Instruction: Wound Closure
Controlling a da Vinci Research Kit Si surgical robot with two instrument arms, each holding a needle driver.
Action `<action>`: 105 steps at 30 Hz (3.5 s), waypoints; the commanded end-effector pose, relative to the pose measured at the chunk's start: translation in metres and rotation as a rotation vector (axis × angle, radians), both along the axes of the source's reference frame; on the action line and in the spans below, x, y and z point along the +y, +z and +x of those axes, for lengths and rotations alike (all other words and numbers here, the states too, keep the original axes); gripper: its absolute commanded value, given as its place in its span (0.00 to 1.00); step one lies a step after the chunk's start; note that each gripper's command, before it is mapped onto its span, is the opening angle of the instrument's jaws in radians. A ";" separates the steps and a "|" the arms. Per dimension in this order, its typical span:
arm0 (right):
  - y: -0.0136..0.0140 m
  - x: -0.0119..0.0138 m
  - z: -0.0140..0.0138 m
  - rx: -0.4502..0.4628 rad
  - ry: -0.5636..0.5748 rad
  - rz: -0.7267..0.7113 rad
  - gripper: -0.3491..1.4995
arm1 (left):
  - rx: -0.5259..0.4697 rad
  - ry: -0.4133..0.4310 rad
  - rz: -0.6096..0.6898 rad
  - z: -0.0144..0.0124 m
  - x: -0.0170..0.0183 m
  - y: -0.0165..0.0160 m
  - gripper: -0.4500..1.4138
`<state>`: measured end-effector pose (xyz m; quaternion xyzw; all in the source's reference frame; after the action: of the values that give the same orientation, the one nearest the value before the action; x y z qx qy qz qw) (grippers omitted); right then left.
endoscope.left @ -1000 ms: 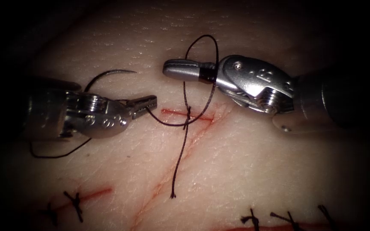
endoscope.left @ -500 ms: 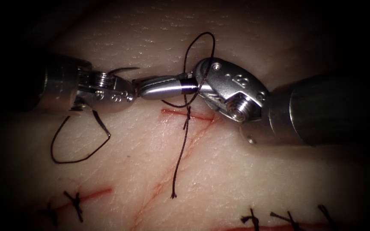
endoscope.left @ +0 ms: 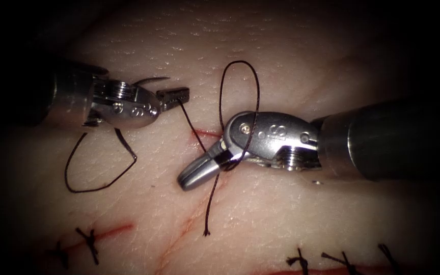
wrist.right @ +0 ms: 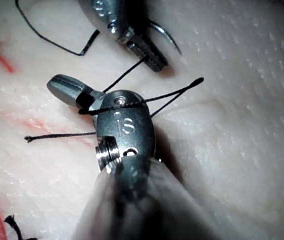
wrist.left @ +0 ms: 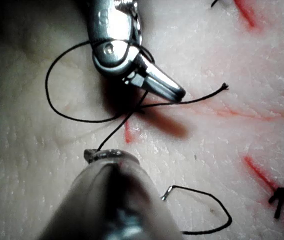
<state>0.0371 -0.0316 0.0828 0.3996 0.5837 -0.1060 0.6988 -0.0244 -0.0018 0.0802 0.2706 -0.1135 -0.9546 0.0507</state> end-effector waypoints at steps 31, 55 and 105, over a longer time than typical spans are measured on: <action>0.0040 -0.0062 0.0024 -0.008 -0.520 -0.402 0.53 | -0.002 -0.018 0.016 0.0008 -0.0004 0.0004 0.00; 0.0022 -0.0018 0.0005 -0.006 -0.462 -0.346 0.00 | -0.004 -0.021 0.024 0.0018 -0.0027 -0.0006 0.00; 0.0055 0.0084 -0.0025 -0.029 -0.136 -0.262 0.00 | -0.082 0.226 0.129 0.0138 -0.0246 -0.0178 0.00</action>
<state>0.0338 -0.0229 0.0877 0.3447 0.5254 -0.2221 0.7455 -0.0094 -0.0259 0.0610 0.3281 -0.0192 -0.9335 0.1437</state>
